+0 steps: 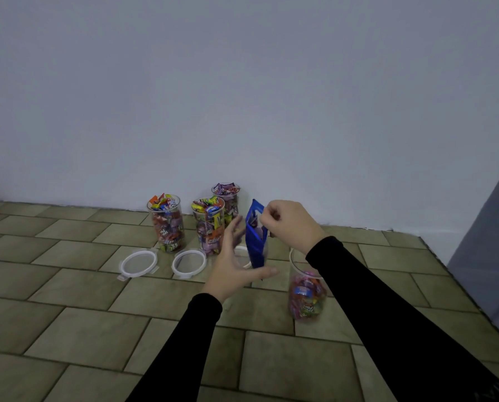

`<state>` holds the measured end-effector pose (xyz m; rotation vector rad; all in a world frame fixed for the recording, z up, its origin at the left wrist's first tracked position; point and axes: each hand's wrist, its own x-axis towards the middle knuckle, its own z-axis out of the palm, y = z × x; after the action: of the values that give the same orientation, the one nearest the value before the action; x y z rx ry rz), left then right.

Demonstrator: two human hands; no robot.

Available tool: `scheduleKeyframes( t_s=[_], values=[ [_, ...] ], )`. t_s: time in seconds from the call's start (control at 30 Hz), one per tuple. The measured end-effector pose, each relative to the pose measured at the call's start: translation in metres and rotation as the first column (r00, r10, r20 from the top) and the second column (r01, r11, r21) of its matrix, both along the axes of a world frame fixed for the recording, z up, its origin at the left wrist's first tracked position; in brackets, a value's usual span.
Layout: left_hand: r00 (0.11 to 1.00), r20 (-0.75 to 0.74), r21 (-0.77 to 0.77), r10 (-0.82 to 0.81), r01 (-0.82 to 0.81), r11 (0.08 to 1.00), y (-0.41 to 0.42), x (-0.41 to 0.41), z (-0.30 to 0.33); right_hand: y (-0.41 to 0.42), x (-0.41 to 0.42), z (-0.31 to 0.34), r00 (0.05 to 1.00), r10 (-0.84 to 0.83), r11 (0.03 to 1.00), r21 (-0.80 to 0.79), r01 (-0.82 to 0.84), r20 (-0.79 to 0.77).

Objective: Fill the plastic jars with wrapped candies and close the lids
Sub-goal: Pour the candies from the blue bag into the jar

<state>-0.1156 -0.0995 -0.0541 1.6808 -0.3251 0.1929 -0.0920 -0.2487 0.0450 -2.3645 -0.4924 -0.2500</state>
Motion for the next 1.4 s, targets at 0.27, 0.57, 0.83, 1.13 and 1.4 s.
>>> scheduleKeyframes(
  t_s=[0.27, 0.57, 0.83, 1.13, 1.4],
  values=[
    [0.983, -0.184, -0.094, 0.007, -0.024, 0.995, 0.004, 0.002, -0.005, -0.016, 0.009, 0.003, 0.981, 0.063, 0.998, -0.025, -0.059, 0.186],
    [0.965, -0.247, -0.292, 0.09, -0.163, 0.943, 0.007, 0.003, -0.007, -0.032, 0.013, -0.002, 0.969, 0.161, 0.984, 0.043, -0.171, 0.185],
    [0.96, -0.24, -0.589, 0.147, -0.264, 0.764, 0.004, 0.003, -0.019, -0.03, 0.016, -0.002, 0.996, -0.046, 0.971, 0.236, 0.028, 0.073],
    [0.921, -0.325, -0.517, 0.213, -0.362, 0.776, -0.007, 0.003, -0.013, -0.037, 0.013, -0.005, 0.989, 0.089, 0.98, 0.188, -0.067, -0.116],
    [0.936, -0.289, -0.532, 0.201, -0.331, 0.779, -0.002, 0.007, 0.0, -0.043, 0.005, -0.007, 0.994, 0.07, 0.97, 0.239, -0.047, -0.089]
  ],
)
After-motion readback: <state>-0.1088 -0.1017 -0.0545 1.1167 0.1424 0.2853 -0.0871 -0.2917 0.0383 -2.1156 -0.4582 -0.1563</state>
